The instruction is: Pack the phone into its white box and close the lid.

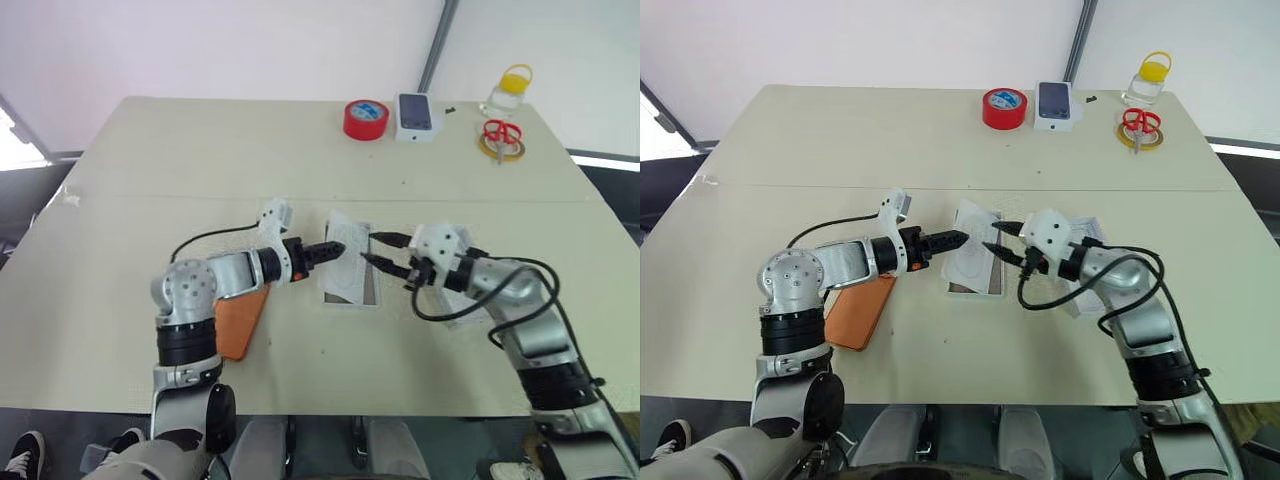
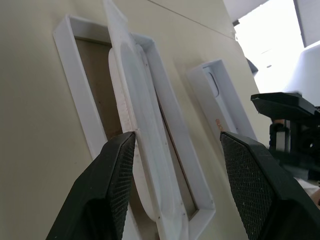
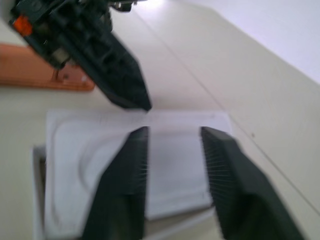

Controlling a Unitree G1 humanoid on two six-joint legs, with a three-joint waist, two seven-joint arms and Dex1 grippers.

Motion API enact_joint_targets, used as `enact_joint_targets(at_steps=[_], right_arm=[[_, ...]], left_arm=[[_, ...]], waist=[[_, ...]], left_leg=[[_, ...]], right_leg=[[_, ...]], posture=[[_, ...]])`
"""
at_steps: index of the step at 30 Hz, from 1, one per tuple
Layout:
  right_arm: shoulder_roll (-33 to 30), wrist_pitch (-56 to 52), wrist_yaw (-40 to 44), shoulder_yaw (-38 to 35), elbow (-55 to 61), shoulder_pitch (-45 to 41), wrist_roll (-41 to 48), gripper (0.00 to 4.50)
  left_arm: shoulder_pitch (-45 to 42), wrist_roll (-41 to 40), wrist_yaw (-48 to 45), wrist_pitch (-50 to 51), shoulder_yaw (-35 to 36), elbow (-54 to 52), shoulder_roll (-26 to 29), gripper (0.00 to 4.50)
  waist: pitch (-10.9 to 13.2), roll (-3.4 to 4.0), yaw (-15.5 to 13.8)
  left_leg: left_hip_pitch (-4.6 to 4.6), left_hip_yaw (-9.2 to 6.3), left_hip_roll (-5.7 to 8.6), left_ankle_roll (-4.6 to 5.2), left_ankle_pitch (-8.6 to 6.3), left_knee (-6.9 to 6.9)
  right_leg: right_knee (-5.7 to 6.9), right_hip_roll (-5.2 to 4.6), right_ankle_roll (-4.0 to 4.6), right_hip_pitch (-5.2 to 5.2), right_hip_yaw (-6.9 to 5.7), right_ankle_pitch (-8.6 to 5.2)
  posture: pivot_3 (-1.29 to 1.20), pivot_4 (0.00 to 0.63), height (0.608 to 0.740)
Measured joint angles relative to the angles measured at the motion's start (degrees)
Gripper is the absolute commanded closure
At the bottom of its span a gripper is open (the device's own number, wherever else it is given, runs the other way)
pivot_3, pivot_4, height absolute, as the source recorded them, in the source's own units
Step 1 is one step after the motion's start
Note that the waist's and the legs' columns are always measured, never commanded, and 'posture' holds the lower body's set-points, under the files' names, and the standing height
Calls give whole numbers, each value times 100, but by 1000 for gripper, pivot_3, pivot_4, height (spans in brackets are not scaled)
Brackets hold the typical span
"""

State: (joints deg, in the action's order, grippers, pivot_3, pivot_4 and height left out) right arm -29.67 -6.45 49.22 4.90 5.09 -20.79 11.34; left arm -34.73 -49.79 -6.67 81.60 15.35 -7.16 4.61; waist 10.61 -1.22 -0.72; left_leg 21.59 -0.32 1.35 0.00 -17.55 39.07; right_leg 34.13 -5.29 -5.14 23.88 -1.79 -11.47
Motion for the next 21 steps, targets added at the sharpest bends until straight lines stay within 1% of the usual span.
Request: enact_joint_targets(at_steps=[1, 6, 9, 12, 13, 14, 16, 18, 20, 21], right_arm=[[61, -6, -67, 47, -27, -78, -33, 4430], [347, 204, -233, 394, -529, -407, -430, 4430], [488, 348, -235, 642, -782, -528, -615, 4430], [542, 556, -272, 908, -982, -592, -922, 4430], [575, 583, -339, 1018, -1089, -646, -1084, 4430], [575, 604, -388, 1060, -1190, -658, -1199, 4430], [554, 664, -434, 1192, -1433, -711, -1465, 4430], [513, 799, -432, 1294, -1536, -755, -1656, 4430], [392, 951, -373, 1463, -1579, -860, -1877, 4430], [332, 1041, -361, 1487, -1610, -872, -1956, 4430]], left_arm=[[44, 0, 0, 71, -19, -77, 48, 1638], [468, -40, -13, 474, -31, -529, 380, 1638], [691, -29, -263, 206, -61, -727, 571, 1638], [833, 346, -814, -742, -481, -1102, 1243, 1638], [1001, 694, -1172, -1426, -736, -1221, 1647, 1638], [1122, 946, -1421, -1896, -824, -1231, 1879, 1638], [1371, 1094, -1823, -2598, -632, -1129, 2076, 1638], [1505, 1100, -2121, -2942, -375, -985, 2278, 1638], [1827, 1454, -2508, -3541, -418, -932, 2796, 1638], [1941, 1569, -2616, -3714, -422, -845, 2928, 1638]], waist=[[0, 0, 2], [1, 2, 40], [2, 3, 39], [2, 4, 38], [1, 7, 56], [0, 11, 62], [1, 12, 68], [1, 13, 86], [1, 15, 122], [1, 17, 121]], left_leg=[[0, 0, 0, 0, 0, 0], [0, 1, 1, -3, 2, -3], [3, 0, -2, -12, 7, -5], [5, 2, -2, -25, 14, -8], [4, 6, -2, -46, 26, -14], [3, 12, -2, -49, 28, -19], [12, 12, -4, -43, 25, -20], [32, 11, -5, -31, 20, -19], [36, 8, -7, -25, 17, -19], [35, 8, -6, -23, 16, -18]], right_leg=[[0, 0, 0, 0, 0, 0], [5, 1, 0, 6, 3, 0], [9, 3, 8, 14, 2, -1], [9, 4, 22, 19, 4, -7], [9, 4, 27, 21, 9, -7], [7, 3, 30, 22, 11, -7], [7, 3, 32, 35, 11, -6], [7, 4, 37, 57, 9, -2], [7, 7, 39, 58, 7, -1], [7, 6, 39, 56, 7, -1]], posture=[[0, 150, 740], [0, 150, 740], [0, 150, 740], [0, 150, 740], [0, 150, 740], [0, 150, 740], [0, 150, 740], [0, 150, 740], [0, 150, 740], [0, 150, 740]])
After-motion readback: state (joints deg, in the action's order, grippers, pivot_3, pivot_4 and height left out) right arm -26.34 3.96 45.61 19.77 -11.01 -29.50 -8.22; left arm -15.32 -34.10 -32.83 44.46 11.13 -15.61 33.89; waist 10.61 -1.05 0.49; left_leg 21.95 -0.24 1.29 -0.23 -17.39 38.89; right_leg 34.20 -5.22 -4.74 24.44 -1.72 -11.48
